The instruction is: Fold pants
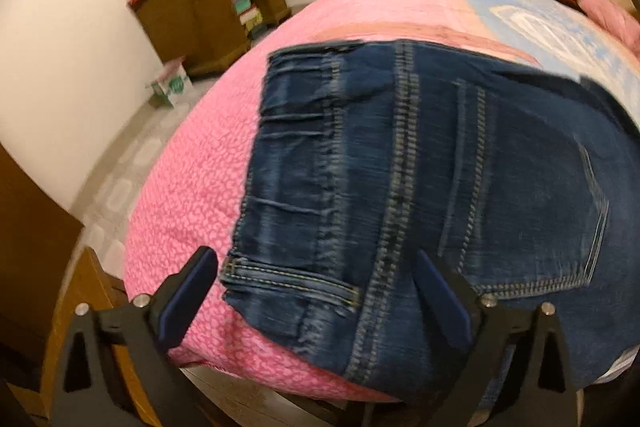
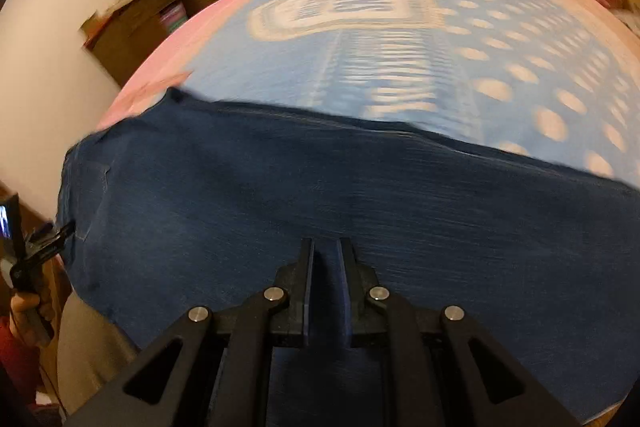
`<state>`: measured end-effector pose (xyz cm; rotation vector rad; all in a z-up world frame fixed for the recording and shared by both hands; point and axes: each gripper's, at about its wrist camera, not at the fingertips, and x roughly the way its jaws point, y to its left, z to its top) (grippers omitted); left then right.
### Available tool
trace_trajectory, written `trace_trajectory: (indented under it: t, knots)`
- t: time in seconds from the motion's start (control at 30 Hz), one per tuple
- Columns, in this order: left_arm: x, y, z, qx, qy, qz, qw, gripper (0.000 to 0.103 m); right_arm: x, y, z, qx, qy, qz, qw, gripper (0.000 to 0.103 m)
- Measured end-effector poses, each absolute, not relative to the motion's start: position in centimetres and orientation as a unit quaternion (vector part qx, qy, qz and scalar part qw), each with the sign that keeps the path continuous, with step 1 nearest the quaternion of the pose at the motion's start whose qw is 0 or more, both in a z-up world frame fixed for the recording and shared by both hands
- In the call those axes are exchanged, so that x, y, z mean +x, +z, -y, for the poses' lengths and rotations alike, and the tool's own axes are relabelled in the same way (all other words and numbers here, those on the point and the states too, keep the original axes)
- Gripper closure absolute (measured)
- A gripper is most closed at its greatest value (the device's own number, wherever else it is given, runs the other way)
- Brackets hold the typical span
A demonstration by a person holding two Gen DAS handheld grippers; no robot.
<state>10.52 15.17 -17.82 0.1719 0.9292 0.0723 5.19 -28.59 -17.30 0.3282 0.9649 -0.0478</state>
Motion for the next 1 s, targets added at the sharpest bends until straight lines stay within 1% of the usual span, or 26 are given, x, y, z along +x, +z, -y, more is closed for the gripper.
trace_trajectory:
  t: [0.07, 0.1, 0.17, 0.23, 0.33, 0.4, 0.53, 0.7, 0.9, 0.93, 0.97, 1.0]
  knots:
    - [10.5, -17.1, -15.7, 0.072, 0.052, -0.451, 0.888, 0.004, 3.5, -16.6, 31.2, 0.180, -0.054, -0.447, 0.875, 0.094]
    - [10.2, -16.4, -15.5, 0.075, 0.061, -0.444, 0.891, 0.005, 2.4, -16.1, 32.2, 0.172, -0.094, -0.438, 0.877, 0.091]
    - [9.1, -15.0, -14.8, 0.085, 0.066, -0.423, 0.900, 0.006, -1.2, -14.5, 35.3, 0.175, -0.155, -0.390, 0.891, 0.091]
    - [7.9, -13.6, -13.8, 0.086, 0.051, -0.407, 0.908, 0.006, -5.3, -13.7, 39.1, 0.216, -0.192, -0.344, 0.893, 0.091]
    - [6.0, -12.2, -11.4, 0.088, 0.019, -0.391, 0.916, 0.006, -10.4, -13.4, 43.8, 0.241, -0.253, -0.312, 0.884, 0.091]
    - [5.2, -11.5, -9.0, 0.101, -0.004, -0.383, 0.918, 0.006, -13.2, -13.7, 47.3, 0.250, -0.290, -0.313, 0.869, 0.091]
    - [4.2, -10.5, -4.7, 0.110, -0.052, -0.380, 0.917, 0.006, -16.1, -13.9, 52.8, 0.272, -0.327, -0.300, 0.854, 0.091]
    - [3.4, -11.0, -0.8, 0.092, -0.101, -0.419, 0.897, 0.006, -16.5, -14.6, 57.9, 0.292, -0.342, -0.306, 0.839, 0.091]
    - [2.3, -11.9, 2.8, 0.123, -0.095, -0.434, 0.888, 0.006, -15.2, -16.3, 62.7, 0.297, -0.325, -0.343, 0.830, 0.090]
    - [2.1, -11.8, 3.1, 0.123, -0.093, -0.433, 0.888, 0.006, -15.1, -16.6, 63.4, 0.302, -0.319, -0.345, 0.829, 0.089]
    - [2.0, -11.6, 3.1, 0.122, -0.091, -0.433, 0.889, 0.006, -14.8, -16.9, 63.8, 0.309, -0.311, -0.348, 0.829, 0.085]
    - [2.3, -11.6, 2.8, 0.122, -0.089, -0.432, 0.889, 0.006, -14.5, -17.2, 63.9, 0.312, -0.299, -0.352, 0.831, 0.070]
